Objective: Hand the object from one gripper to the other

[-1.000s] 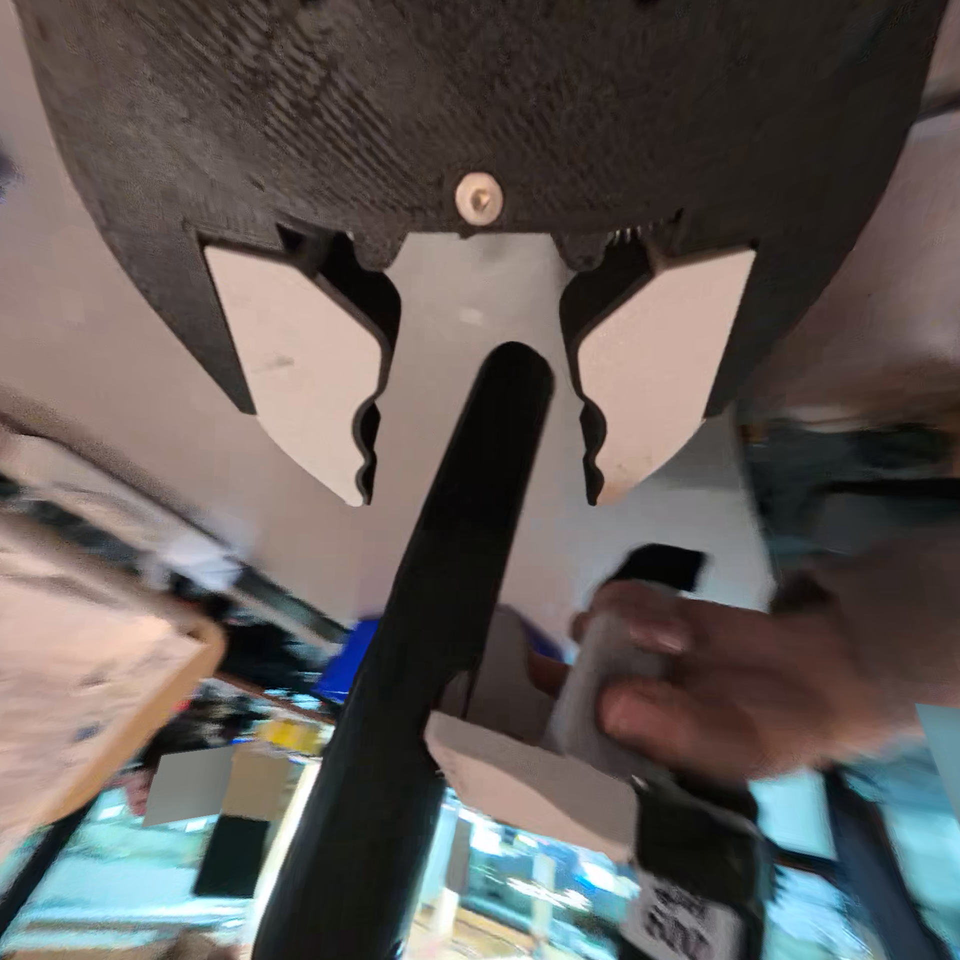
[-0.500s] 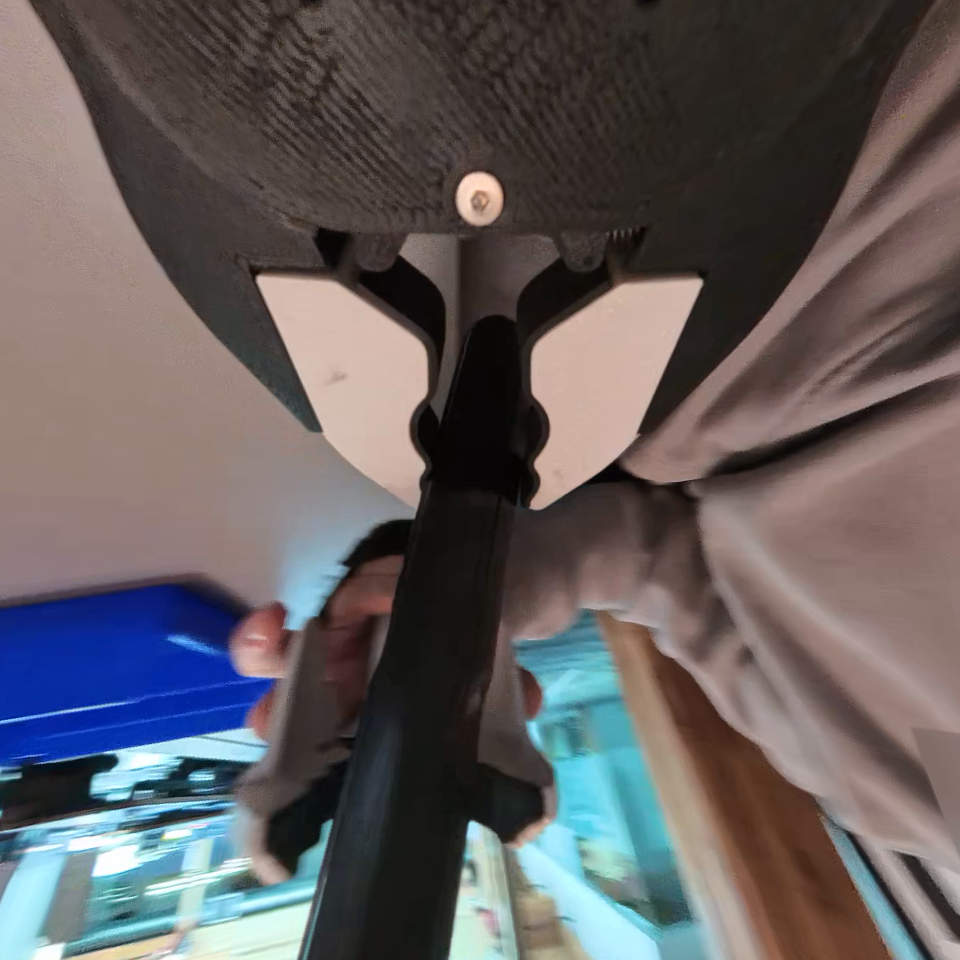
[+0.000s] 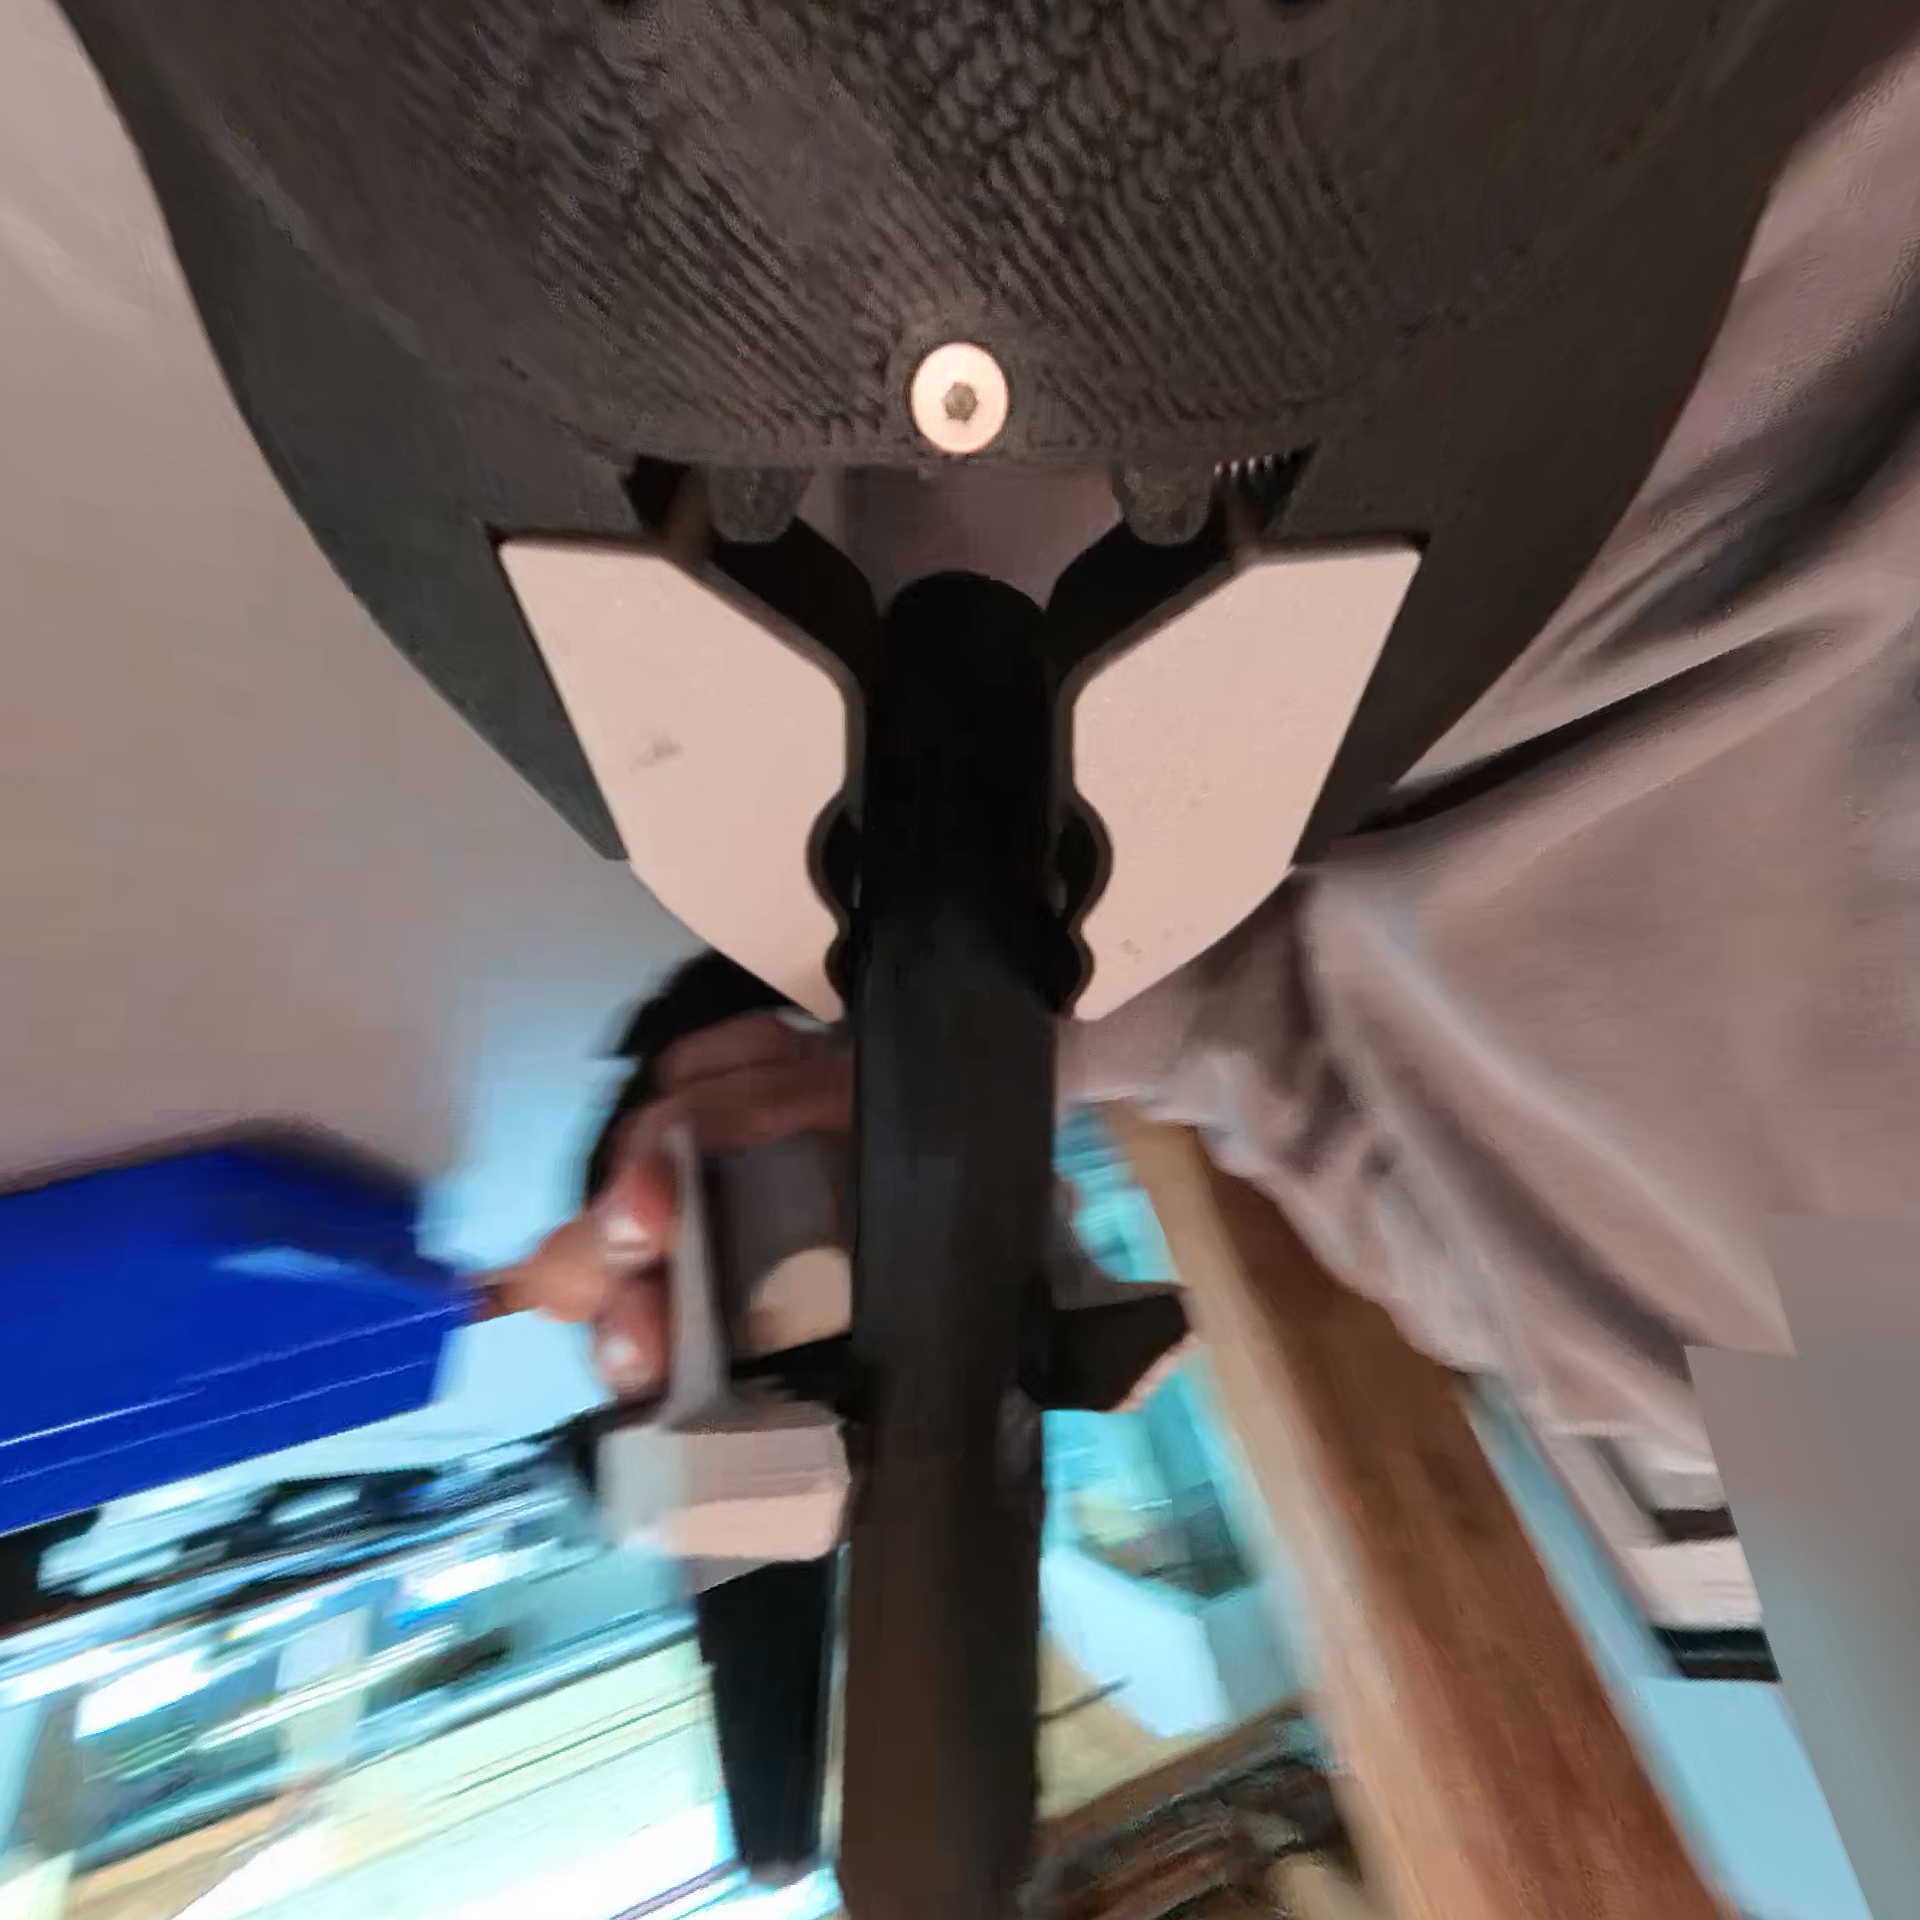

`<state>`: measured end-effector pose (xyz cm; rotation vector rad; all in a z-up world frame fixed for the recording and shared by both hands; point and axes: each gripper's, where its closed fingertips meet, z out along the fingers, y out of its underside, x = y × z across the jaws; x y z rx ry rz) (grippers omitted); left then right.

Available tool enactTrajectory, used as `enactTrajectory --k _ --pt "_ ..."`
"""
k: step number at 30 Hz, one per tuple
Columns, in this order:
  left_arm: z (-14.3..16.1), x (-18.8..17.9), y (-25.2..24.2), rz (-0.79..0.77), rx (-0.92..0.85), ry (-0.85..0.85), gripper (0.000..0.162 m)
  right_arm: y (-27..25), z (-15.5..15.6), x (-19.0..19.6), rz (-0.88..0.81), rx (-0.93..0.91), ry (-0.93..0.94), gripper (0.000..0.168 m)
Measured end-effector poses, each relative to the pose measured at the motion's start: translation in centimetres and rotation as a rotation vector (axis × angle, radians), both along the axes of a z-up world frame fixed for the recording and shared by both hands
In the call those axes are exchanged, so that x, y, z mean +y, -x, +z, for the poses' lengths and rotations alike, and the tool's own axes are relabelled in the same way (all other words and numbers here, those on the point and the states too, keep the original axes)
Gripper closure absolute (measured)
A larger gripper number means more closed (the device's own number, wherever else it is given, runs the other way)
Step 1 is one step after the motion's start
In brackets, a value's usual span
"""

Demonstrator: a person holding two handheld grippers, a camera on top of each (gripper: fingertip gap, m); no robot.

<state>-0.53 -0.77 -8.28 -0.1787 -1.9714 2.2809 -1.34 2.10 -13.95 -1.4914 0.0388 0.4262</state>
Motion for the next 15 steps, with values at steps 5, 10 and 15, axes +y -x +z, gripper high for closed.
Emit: enactTrajectory --k 5,10,15 --pt "-0.3 0.4 -6.3 0.431 0.143 -0.078 0.116 -6.5 -1.2 -1.3 -0.539 -0.421 0.172 0.089" --pt "-0.9 -0.5 -6.6 0.563 0.133 -0.165 0.116 -7.5 -1.7 -0.7 -0.674 -0.568 0.301 0.079" --pt "-1.1 -2.1 -5.5 0.564 0.063 -0.196 0.116 -6.6 -3.0 0.0 -0.621 -0.654 0.352 0.109"
